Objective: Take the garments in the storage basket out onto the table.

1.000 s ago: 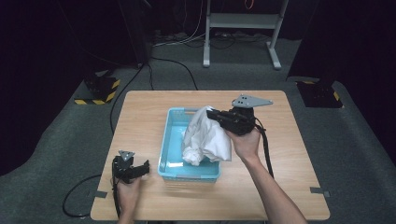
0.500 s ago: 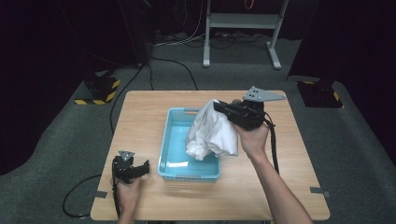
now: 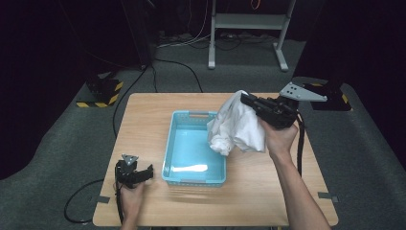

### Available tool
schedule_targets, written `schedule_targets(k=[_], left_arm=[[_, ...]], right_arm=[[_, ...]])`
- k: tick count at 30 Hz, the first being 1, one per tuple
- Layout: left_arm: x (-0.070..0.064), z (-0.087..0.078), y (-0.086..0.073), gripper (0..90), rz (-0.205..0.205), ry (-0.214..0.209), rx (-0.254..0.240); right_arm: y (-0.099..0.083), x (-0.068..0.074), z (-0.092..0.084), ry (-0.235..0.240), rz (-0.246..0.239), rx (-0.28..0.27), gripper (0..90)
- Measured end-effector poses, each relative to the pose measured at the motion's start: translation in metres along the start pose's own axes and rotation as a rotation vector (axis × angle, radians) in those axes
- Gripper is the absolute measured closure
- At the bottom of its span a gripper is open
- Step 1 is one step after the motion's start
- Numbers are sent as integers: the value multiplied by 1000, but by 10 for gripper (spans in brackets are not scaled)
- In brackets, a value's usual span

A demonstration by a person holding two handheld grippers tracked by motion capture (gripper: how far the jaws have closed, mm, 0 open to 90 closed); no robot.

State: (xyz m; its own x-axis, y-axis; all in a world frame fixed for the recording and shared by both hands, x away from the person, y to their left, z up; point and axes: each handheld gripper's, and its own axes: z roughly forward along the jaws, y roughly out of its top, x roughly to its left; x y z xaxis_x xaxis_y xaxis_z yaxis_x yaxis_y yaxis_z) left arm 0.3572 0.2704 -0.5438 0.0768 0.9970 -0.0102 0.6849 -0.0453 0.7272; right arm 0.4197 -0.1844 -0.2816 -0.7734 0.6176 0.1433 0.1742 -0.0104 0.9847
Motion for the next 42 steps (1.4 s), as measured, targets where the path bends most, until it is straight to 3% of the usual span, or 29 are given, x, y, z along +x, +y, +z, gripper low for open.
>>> schedule_targets(k=[14, 21, 32, 42], left_arm=[[0, 0, 0, 106, 1, 1, 0], [0, 0, 0, 106, 1, 1, 0], [0, 0, 0, 106, 1, 1, 0], [0, 0, 0, 106, 1, 1, 1]], right_arm=[[4, -26, -42, -76, 12, -46, 868], [4, -33, -57, -114, 3, -39, 868], [-5, -42, -60, -151, 4, -9, 868], [-14, -48, -52, -164, 18, 16, 868]])
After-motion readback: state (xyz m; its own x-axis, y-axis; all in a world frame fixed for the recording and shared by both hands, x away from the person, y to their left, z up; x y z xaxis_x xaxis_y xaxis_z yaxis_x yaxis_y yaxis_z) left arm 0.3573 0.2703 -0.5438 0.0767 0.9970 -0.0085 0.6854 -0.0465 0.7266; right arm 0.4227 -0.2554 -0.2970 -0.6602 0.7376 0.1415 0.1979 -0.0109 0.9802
